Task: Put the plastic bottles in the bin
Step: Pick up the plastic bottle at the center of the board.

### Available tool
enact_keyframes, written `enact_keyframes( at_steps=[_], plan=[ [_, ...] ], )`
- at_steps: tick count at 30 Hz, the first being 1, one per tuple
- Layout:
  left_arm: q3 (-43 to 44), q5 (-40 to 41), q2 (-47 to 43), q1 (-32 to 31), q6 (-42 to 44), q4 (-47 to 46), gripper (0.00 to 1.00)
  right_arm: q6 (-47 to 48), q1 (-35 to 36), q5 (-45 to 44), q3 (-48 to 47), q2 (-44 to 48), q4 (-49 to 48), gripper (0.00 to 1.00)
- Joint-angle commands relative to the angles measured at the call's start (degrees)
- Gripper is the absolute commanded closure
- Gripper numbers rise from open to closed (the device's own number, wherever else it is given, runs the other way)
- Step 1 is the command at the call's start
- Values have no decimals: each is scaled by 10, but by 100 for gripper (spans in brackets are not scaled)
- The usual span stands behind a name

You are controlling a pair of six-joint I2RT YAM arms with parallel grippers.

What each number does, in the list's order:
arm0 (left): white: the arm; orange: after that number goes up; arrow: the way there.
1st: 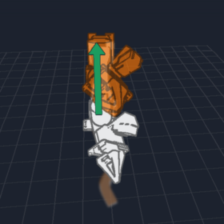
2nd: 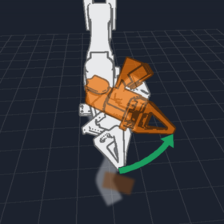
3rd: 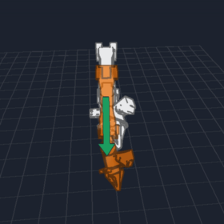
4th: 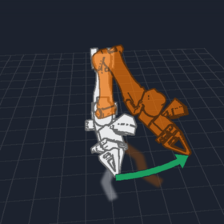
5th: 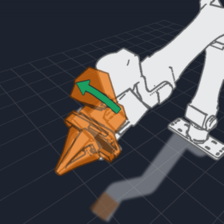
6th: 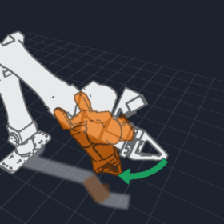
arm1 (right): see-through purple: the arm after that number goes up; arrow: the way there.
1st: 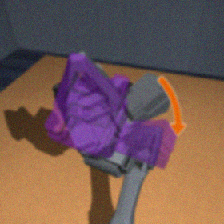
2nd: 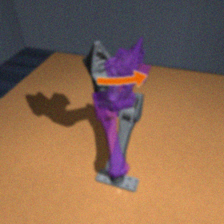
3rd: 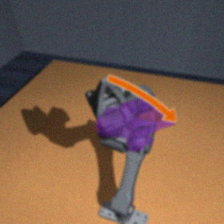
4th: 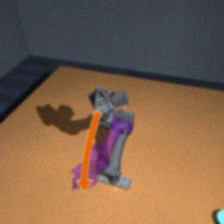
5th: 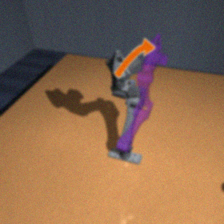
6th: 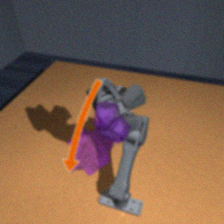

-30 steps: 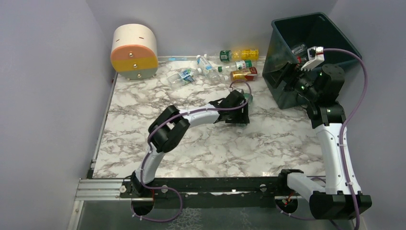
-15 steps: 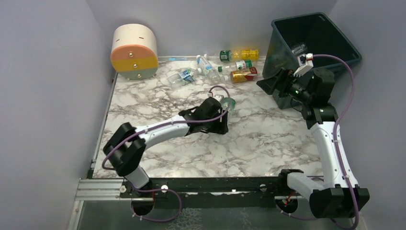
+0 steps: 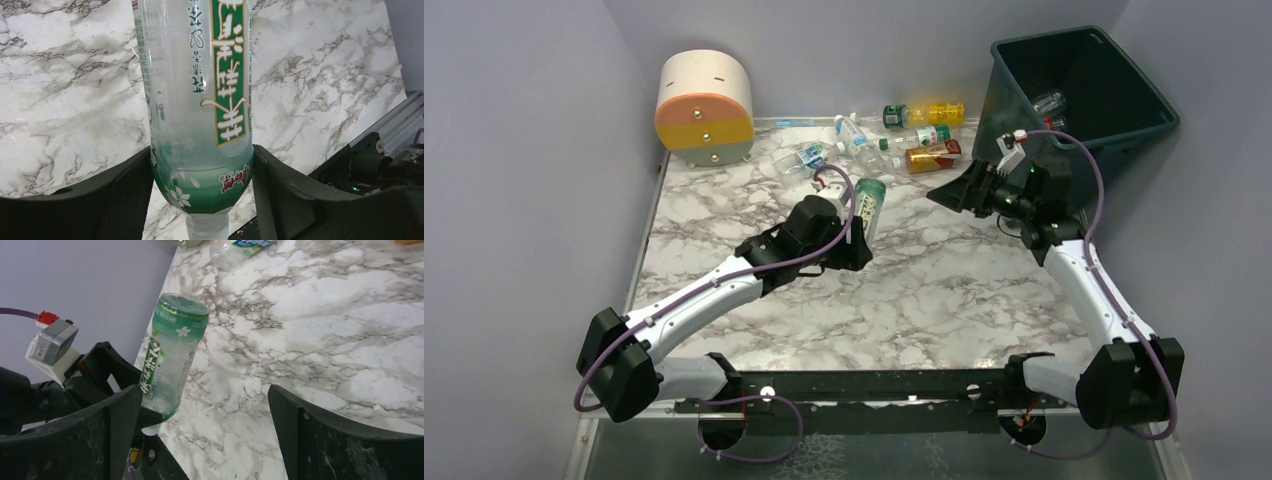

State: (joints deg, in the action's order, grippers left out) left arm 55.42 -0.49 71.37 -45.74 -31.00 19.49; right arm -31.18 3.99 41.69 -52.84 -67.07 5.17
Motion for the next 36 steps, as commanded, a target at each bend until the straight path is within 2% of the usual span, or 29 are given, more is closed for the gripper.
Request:
enact_keyframes(
  at_steps=[1, 18, 36],
  plan=[
    [-13, -19, -24, 9, 9, -5, 43, -52, 32, 42, 6, -25, -105, 0],
    [-19, -52, -34, 12, 1, -39, 43, -90, 150, -10, -24, -139, -194, 0],
    [-42, -62, -54, 13, -16, -59, 43, -95, 211, -35, -81, -231, -215, 0]
  ],
)
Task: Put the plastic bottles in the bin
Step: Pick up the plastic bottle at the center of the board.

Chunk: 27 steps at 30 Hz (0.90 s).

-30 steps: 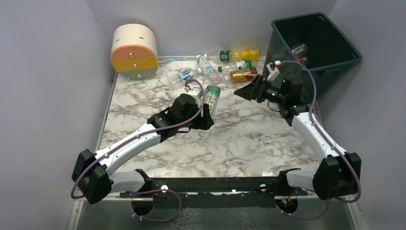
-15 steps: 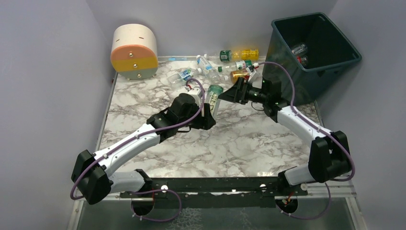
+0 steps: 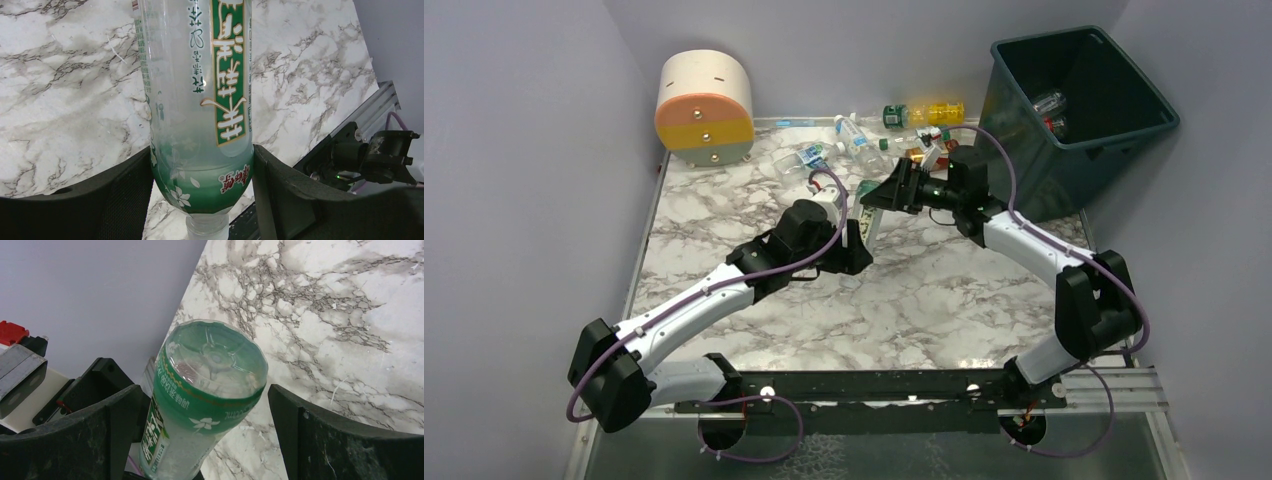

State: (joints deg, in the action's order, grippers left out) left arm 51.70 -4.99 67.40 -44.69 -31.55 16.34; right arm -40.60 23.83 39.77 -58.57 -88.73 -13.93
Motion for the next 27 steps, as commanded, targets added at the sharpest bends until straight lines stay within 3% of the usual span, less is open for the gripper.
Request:
enact_keyframes(
  at_steps=[1, 6, 18, 22, 27],
  plan=[
    [-6, -19, -14, 2, -12, -29, 43, 0, 14, -15, -26, -17, -24, 0],
    [-9, -23, -14, 2, -18, -38, 43, 0, 20, -13, -35, -29, -25, 1],
    [-10, -23, -10, 2, -18, -41, 40, -4, 26, -1, -37, -36, -36, 23],
    [-10, -30, -7, 2, -16, -41, 30, -5, 27, 1, -36, -36, -36, 34],
    [-7, -36, -13, 3, -18, -41, 9, 2, 27, -4, -40, -33, -28, 35]
  ],
)
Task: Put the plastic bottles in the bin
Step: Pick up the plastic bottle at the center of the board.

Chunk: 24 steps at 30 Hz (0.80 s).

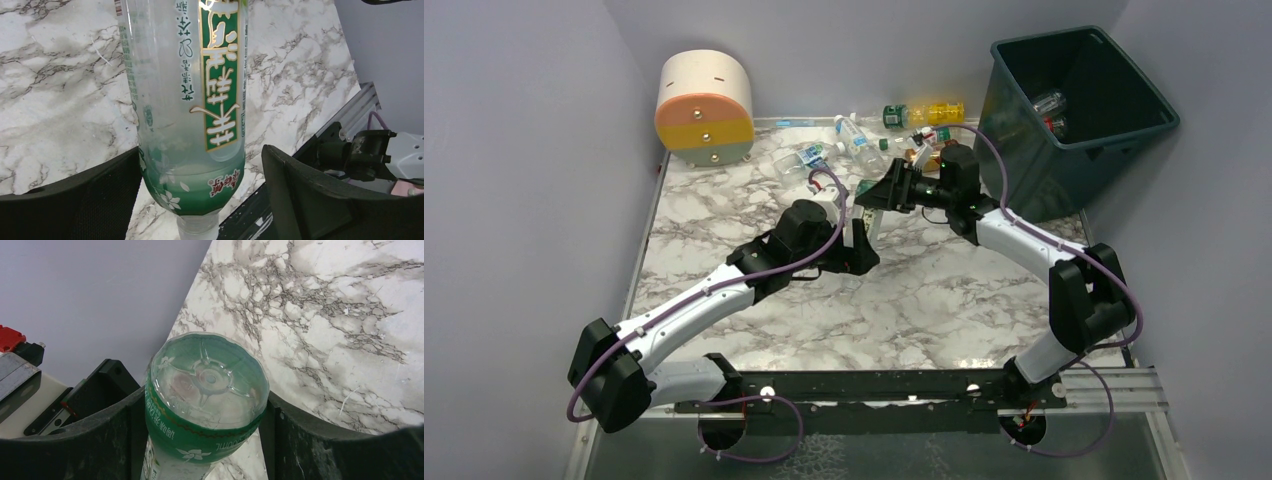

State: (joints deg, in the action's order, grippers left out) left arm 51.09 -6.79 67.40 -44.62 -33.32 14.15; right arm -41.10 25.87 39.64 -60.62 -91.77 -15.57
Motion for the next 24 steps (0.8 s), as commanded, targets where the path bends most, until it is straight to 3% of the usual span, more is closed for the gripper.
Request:
enact_keyframes(
  at_steps=[1, 10, 24],
  plan=[
    [1, -18, -16, 2, 0, -19, 2, 11, 6, -6, -23, -3, -6, 35],
    [19, 2, -37, 2, 7, 10, 1, 78, 6, -55, -89, 4, 80, 35],
    [53, 15, -86, 2, 21, 48, 1, 225, -18, -192, -319, 0, 274, 35]
  ],
)
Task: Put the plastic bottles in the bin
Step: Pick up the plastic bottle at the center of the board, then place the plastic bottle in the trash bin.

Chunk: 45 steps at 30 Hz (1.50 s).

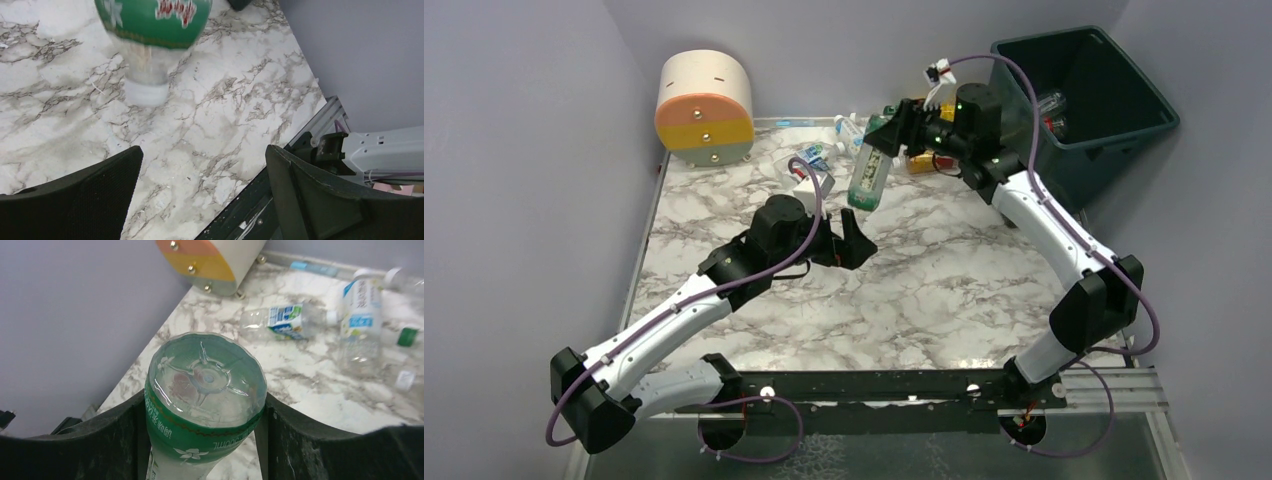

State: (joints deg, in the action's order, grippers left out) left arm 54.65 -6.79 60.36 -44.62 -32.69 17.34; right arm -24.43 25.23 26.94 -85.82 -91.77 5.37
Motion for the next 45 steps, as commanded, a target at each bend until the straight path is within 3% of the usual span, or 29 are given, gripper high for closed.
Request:
enact_keyframes(
  at_steps=[1, 8, 14, 19, 31, 45],
  plan=[
    [16, 16, -16, 1, 15, 16, 1, 71, -12, -81, -88, 0, 77, 35],
    [7, 13, -17, 1, 15, 16, 1, 141, -40, -193, -200, 5, 121, 32],
    [9, 10, -16, 1, 20, 16, 1, 127, -158, -176, -274, -3, 125, 32],
    [8, 9, -15, 1, 21, 16, 1, 139, -222, -225, -315, -12, 121, 33],
    [-2, -1, 3, 1, 17, 8, 1, 201, -248, -379, -238, 54, -38, 35],
    [-4, -5, 4, 1, 12, 5, 1, 248, -255, -501, -203, 29, -172, 36]
  ],
)
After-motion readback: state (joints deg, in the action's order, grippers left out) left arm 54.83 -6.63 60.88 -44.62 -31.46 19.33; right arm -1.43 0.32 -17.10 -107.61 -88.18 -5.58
